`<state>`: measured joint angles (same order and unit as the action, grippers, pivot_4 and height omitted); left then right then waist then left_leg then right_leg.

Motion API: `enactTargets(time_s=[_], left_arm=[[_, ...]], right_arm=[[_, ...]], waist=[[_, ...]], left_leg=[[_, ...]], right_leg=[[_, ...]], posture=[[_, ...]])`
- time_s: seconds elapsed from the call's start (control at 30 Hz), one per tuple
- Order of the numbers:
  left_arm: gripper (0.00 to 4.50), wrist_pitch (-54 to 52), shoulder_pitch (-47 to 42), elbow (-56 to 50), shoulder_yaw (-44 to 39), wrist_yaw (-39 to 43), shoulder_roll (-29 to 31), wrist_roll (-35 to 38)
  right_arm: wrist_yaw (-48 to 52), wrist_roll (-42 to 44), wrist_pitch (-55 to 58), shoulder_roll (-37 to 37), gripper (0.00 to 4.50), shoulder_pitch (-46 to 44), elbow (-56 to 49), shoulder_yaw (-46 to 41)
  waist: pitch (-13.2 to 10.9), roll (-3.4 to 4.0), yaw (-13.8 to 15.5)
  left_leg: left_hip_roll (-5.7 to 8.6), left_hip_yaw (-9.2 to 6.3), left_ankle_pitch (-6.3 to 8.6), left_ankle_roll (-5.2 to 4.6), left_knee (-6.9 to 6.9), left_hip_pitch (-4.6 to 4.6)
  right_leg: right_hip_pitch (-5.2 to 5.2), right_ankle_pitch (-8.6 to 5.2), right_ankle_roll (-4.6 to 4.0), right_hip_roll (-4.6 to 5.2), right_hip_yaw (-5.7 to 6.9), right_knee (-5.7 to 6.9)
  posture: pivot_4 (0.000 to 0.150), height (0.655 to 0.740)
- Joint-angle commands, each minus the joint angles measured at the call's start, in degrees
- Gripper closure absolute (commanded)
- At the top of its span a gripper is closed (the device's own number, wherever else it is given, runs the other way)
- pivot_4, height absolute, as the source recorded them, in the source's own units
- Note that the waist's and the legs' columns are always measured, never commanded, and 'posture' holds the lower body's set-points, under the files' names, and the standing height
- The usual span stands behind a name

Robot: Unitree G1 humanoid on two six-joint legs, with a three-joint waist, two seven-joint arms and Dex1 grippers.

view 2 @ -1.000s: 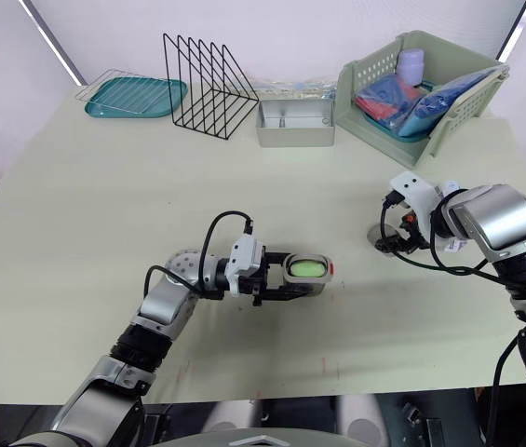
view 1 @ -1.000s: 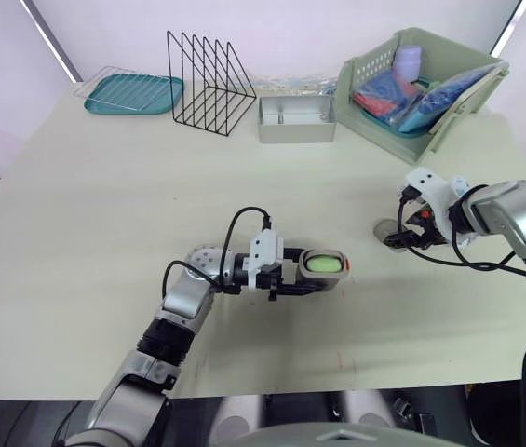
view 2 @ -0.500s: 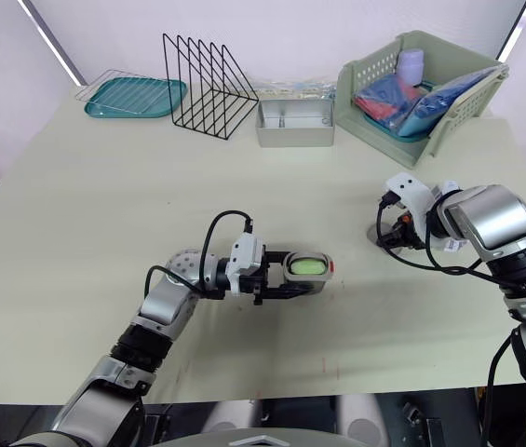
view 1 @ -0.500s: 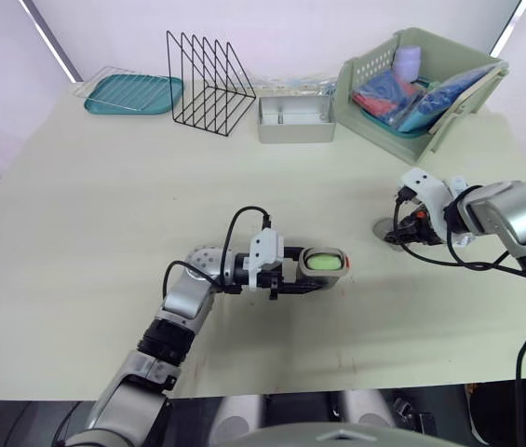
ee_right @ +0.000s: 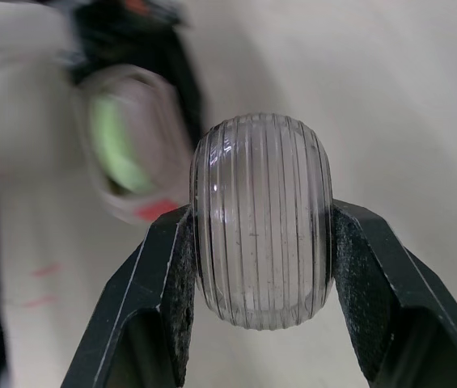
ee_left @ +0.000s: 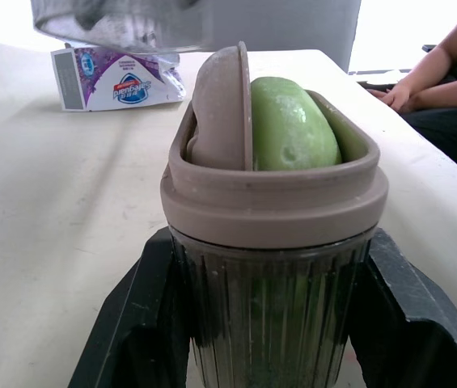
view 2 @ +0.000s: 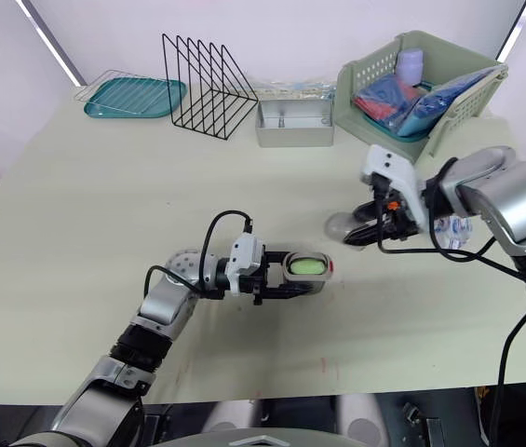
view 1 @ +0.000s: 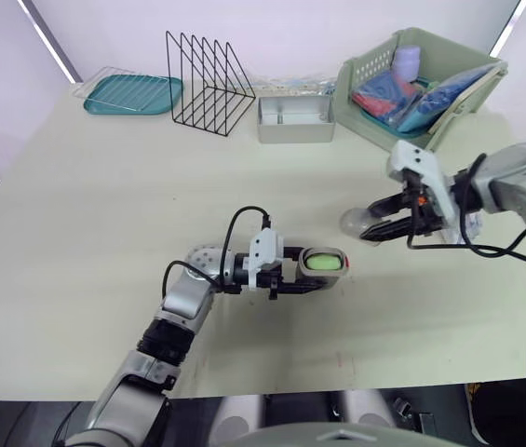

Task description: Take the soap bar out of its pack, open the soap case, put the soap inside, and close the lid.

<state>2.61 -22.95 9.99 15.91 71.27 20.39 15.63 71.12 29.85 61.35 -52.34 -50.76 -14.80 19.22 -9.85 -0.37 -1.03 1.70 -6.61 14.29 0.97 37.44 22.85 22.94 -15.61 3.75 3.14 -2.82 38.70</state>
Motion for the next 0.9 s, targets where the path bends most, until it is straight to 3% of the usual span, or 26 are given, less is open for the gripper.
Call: enactTargets(time_s=[0.03,0.43,0.9], left_arm=[[2.47,0.95,-0.93,-0.09,-0.37,0.13,-0.24,0.12],[2.47,1.4,-1.52,0.74,-0.64,0.0,-0.24,0.02],[2.47,1.42,-0.85,0.21,-0.57,-0.65,-0.21,-0.3]], right_arm=[[0.1,0.67,-1.31,-0.02,2.59,0.61,-4.21,-1.07],[1.18,-2.22,-7.85,1.38,2.59,2.5,-5.47,1.75],[0.76,-4.03,-7.9,4.72,2.59,2.39,-5.93,4.88]], waist=[[0.0,-0.01,0.19],[0.0,0.0,0.06],[0.01,-0.01,0.06]], left_leg=[[0.0,-0.02,0.0,0.0,0.0,0.0],[0.01,-0.03,0.0,0.0,0.01,0.01],[0.01,-0.06,0.0,0.01,0.01,0.0]], right_leg=[[0.0,0.0,0.0,0.0,0.01,-0.01],[0.0,0.0,0.0,0.0,0.02,0.0],[0.0,0.0,0.0,0.0,0.04,0.0]], posture=[[0.15,0.74],[0.15,0.74],[0.15,0.74]])
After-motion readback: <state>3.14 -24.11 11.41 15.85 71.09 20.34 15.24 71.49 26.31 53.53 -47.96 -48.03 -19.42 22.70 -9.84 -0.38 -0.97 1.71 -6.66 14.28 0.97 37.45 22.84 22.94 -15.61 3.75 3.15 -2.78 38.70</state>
